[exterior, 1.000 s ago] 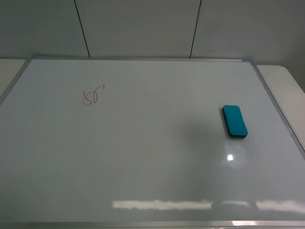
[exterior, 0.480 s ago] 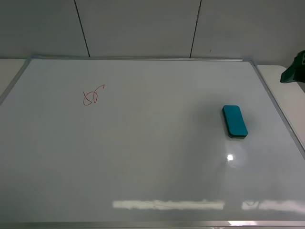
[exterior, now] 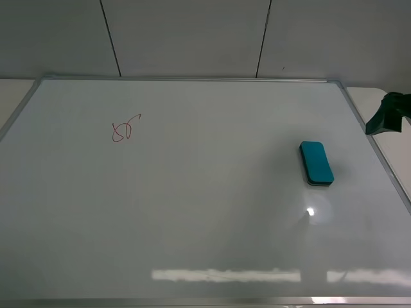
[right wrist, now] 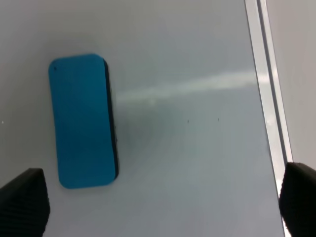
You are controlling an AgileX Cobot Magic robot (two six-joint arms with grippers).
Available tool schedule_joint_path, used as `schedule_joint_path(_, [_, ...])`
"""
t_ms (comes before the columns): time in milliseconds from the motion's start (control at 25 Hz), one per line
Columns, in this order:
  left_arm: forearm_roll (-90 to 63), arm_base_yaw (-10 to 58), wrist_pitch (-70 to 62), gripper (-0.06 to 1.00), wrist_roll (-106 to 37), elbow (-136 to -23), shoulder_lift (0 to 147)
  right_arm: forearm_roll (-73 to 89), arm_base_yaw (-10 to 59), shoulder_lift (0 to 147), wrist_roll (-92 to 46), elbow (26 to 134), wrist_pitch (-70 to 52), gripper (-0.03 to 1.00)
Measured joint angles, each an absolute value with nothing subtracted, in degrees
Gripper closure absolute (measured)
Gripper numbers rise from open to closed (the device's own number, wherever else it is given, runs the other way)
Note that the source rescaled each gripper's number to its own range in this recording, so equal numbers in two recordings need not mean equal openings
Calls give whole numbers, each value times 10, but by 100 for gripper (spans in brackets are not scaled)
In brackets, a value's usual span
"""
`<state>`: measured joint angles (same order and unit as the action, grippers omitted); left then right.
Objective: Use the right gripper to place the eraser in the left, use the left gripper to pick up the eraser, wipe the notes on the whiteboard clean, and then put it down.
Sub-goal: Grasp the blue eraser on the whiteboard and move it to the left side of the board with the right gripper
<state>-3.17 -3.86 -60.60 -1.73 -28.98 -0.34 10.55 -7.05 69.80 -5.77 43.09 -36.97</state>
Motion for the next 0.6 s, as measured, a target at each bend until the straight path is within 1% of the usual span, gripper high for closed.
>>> schedule_joint_path(200, [-32, -39, -606, -6, -17, -290, -3, 75, -34, 718, -48, 431, -323, 6])
schedule_joint_path(400, [-32, -39, -606, -6, -17, -290, -3, 0, 47, 806, 13, 450, -290, 7])
schedule_joint_path(600, [-32, -39, -606, -6, -17, -290, -3, -46, 136, 909, 63, 515, -334, 7])
